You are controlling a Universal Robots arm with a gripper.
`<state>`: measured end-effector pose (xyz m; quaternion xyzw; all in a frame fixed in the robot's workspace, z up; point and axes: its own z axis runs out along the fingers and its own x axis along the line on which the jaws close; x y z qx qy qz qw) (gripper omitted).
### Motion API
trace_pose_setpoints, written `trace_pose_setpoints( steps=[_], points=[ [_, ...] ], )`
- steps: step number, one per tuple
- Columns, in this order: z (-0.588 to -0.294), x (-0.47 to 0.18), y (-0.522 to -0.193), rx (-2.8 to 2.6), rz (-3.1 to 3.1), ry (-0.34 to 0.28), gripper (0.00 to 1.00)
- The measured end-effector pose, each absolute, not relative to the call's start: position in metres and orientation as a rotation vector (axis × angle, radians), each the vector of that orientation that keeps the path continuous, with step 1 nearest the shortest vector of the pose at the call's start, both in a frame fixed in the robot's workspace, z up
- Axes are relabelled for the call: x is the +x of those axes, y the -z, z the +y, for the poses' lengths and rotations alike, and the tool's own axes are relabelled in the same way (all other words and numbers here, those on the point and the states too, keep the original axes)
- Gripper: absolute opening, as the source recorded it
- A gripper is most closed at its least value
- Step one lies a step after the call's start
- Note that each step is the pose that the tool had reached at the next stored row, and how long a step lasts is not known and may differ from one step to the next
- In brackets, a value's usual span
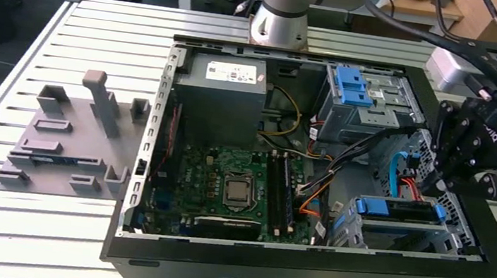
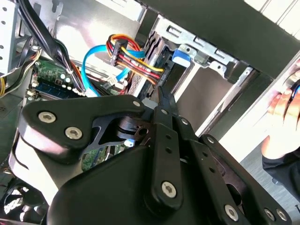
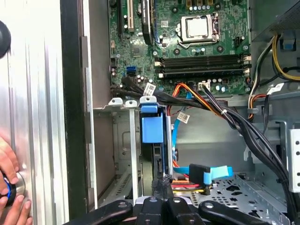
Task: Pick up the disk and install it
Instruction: 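Insert the second disk wire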
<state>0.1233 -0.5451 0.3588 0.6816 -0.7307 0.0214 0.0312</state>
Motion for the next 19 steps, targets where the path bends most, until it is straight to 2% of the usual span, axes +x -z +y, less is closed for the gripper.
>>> trace_pose_setpoints(
  steps=[19],
  points=[
    [-0.545,0.113,-0.37,2.1,-2.251,-0.066,0.11]
  ],
)
